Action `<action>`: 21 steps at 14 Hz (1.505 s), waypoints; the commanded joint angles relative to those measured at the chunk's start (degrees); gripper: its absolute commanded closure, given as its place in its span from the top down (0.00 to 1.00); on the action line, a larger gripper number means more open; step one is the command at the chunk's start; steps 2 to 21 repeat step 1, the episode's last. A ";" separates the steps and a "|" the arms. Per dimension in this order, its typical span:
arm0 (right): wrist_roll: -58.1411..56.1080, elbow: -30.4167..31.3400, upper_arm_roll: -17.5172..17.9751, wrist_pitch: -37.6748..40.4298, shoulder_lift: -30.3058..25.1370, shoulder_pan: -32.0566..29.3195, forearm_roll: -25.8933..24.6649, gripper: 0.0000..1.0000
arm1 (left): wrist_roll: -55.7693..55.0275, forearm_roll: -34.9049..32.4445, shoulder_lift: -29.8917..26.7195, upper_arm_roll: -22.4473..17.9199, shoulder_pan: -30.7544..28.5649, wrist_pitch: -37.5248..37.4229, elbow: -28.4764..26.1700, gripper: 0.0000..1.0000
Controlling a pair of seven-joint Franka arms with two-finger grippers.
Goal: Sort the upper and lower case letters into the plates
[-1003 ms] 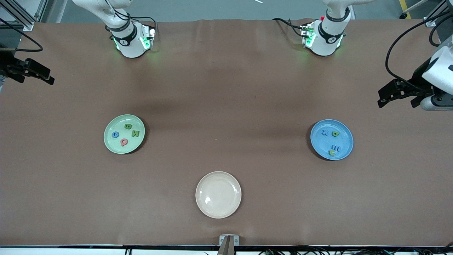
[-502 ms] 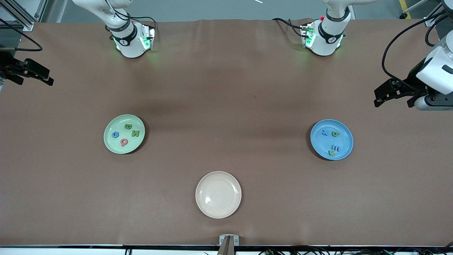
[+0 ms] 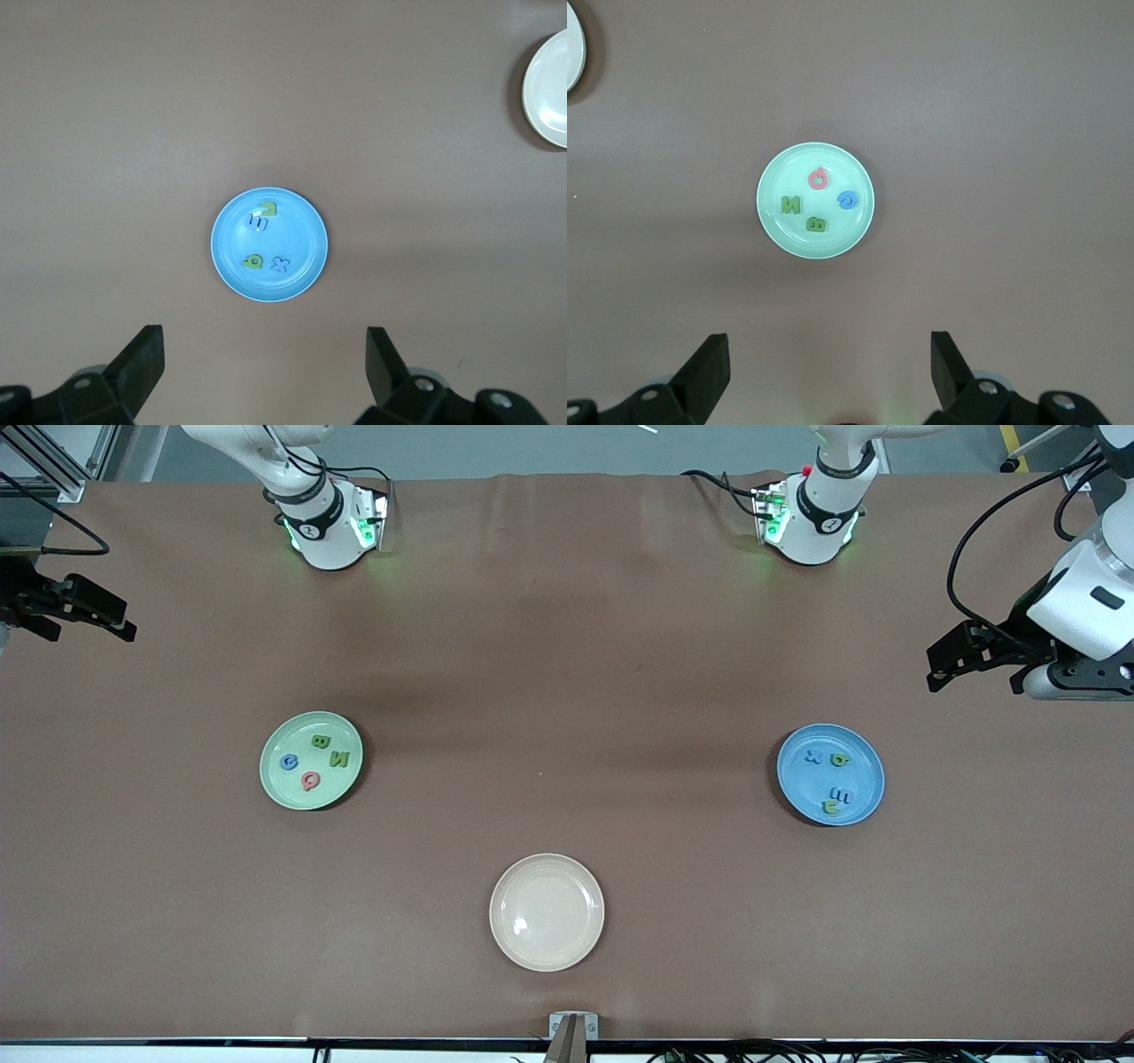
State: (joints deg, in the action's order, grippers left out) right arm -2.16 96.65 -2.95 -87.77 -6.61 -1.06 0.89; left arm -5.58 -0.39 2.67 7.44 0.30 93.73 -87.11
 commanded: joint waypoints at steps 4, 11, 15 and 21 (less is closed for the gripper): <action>-0.83 0.55 0.49 -0.21 -0.42 -0.88 -0.89 1.00 | -0.13 -0.84 0.23 -0.76 0.93 -0.74 0.53 1.00; -0.83 0.55 0.49 -0.21 -0.42 -0.88 -0.89 1.00 | -0.13 -0.84 0.23 -0.76 0.93 -0.74 0.53 1.00; -0.83 0.55 0.49 -0.21 -0.42 -0.88 -0.89 1.00 | -0.13 -0.84 0.23 -0.76 0.93 -0.74 0.53 1.00; -0.83 0.55 0.49 -0.21 -0.42 -0.88 -0.89 1.00 | -0.13 -0.84 0.23 -0.76 0.93 -0.74 0.53 1.00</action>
